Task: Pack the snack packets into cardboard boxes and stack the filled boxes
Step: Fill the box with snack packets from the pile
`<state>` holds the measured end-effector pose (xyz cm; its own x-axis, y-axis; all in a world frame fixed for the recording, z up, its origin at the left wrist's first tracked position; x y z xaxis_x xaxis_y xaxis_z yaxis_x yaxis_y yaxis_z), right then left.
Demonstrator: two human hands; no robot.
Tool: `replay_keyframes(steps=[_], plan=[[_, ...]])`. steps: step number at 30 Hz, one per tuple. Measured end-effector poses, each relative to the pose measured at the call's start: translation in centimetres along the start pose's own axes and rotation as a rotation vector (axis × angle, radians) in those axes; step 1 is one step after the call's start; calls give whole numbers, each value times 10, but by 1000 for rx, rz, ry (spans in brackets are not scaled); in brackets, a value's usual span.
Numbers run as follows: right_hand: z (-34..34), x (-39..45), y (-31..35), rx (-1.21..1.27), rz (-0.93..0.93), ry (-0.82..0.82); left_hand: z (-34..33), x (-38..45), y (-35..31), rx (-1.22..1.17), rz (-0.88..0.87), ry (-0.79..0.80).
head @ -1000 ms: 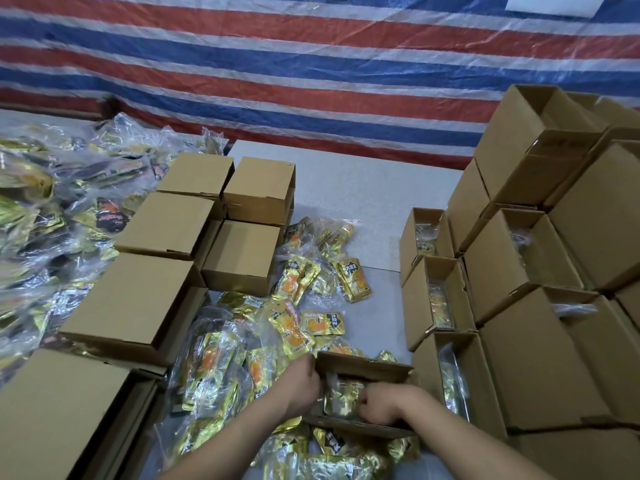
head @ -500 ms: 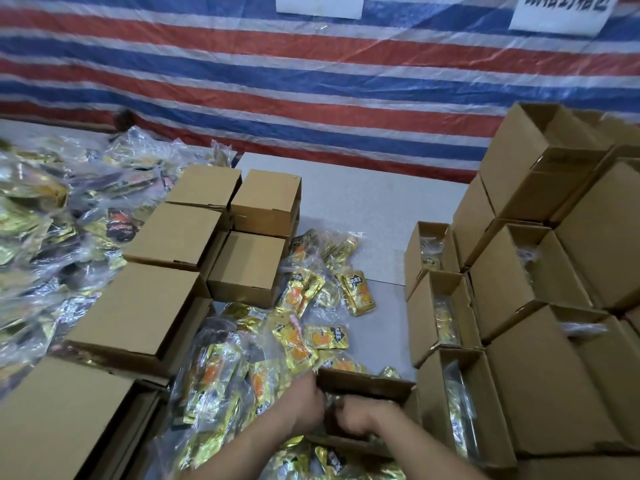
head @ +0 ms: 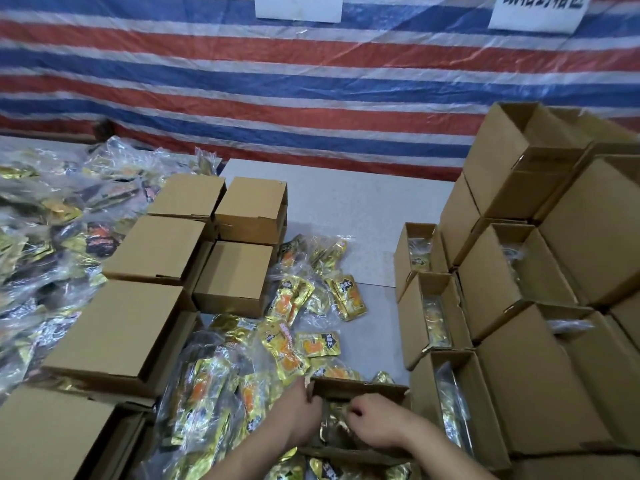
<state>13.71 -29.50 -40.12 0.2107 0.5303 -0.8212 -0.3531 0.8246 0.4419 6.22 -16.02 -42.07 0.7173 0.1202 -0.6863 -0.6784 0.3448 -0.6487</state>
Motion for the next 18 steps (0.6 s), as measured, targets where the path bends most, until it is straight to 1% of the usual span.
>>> replay_keyframes(steps=[2, 4, 7, 9, 11, 15, 16, 18], plan=[[5, -3, -3, 20, 6, -26, 4, 1, -6, 39, 19, -52], [20, -11, -3, 119, 40, -102, 14, 5, -21, 92, -23, -141], [60, -21, -9, 323, 137, -313, 38, 24, -57, 176, -118, -234], [89, -29, -15, 385, 168, -444, 52, 45, -83, 314, -146, -258], [111, -33, -23, 478, 152, -503, 62, 71, -107, 578, -183, -270], [130, -29, -35, 603, 138, -516, 58, 132, -134, 1286, -178, -169], [131, -25, -38, 628, 147, -513, 56, 147, -137, 1420, -170, -138], [133, -18, -46, 678, 156, -506, 48, 178, -145, 1589, -155, -87]])
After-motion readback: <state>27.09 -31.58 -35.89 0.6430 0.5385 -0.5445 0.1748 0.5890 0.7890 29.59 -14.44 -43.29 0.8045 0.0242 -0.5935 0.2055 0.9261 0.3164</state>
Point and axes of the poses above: each hand's wrist, its own x-axis towards the middle knuckle, its own z-axis out of the back of the hand, y = z × x, the point moved 6 cm from there along x, towards the middle knuckle, and after that the axes turned 14 degrees about y, right-handed, at the moved point
